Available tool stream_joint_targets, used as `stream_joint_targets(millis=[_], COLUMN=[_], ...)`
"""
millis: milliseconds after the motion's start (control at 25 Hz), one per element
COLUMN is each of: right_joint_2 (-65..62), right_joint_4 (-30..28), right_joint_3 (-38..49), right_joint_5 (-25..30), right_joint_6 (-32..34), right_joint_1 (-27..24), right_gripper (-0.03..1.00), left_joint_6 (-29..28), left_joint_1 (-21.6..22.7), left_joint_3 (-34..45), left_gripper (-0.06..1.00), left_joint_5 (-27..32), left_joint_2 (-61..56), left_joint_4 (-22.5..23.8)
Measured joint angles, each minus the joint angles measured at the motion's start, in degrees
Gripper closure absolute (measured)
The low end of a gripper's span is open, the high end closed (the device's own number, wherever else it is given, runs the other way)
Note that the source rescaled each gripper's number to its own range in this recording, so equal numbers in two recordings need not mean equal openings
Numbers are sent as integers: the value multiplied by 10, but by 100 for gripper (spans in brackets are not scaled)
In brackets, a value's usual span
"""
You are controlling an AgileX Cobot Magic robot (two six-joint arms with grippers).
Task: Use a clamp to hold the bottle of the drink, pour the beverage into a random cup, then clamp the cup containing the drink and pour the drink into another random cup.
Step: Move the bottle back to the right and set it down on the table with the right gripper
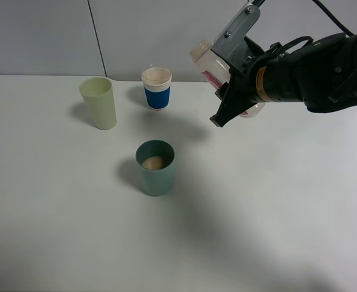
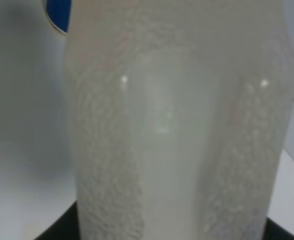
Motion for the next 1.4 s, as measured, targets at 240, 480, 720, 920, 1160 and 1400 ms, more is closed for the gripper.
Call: stream_joint_targets(millis=[240, 480, 720, 920, 1160, 1400], right_joint_2=[0, 0, 0, -12, -14, -14], right_joint_4=[1, 0, 4, 108, 374, 526], right_joint_3=[0, 0, 0, 0, 4, 50], right_joint_5=[-18, -14, -1, -2, -80, -184], right_joint_6=[21, 71, 95, -23, -310, -484], right_joint_1=[-16, -16, -28, -60, -102, -128], right_gripper=[93, 93, 93, 93, 93, 93], left_joint_6=[0, 0, 0, 0, 0, 0], left_joint_1=[0, 0, 0, 0, 0, 0], left_joint_3=[0, 0, 0, 0, 0, 0], left_gripper=[-6, -6, -6, -6, -6, -6], left_joint_5=[0, 0, 0, 0, 0, 0], left_joint_2=[0, 0, 0, 0, 0, 0], left_joint_4=[0, 0, 0, 0, 0, 0])
